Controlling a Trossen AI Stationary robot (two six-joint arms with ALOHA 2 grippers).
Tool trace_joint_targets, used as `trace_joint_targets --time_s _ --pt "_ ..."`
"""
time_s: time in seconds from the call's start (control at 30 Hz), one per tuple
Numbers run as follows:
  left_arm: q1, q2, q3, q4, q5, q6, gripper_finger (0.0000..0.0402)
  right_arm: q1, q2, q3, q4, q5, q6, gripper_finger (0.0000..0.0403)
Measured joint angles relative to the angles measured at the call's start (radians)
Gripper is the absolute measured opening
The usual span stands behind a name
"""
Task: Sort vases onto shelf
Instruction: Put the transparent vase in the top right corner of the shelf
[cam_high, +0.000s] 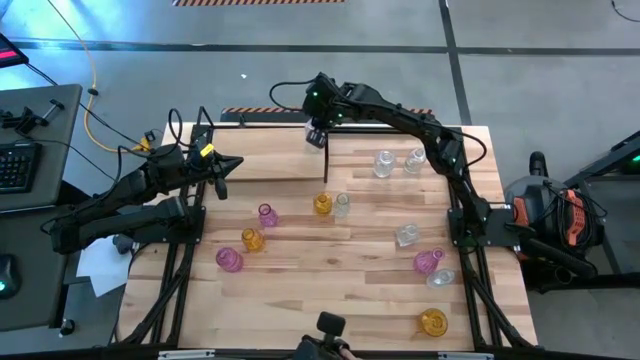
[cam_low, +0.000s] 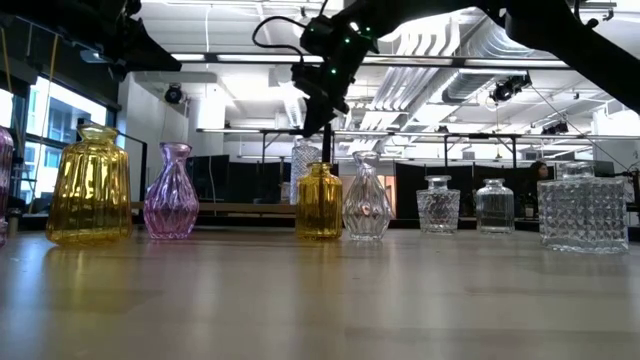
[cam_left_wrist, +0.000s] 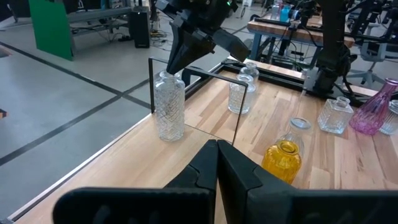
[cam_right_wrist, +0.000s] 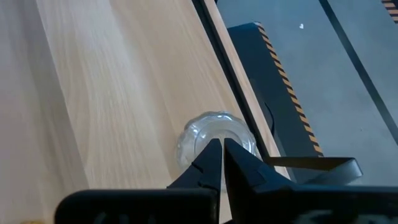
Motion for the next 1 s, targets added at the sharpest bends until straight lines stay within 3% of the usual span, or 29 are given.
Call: trace_joint_targets --time_s 1.0 --pt "0.0 0.0 0.0 0.0 0.0 0.003 0.0 -0.025 0.04 0.002 0.054 -0.029 -0.001 0.0"
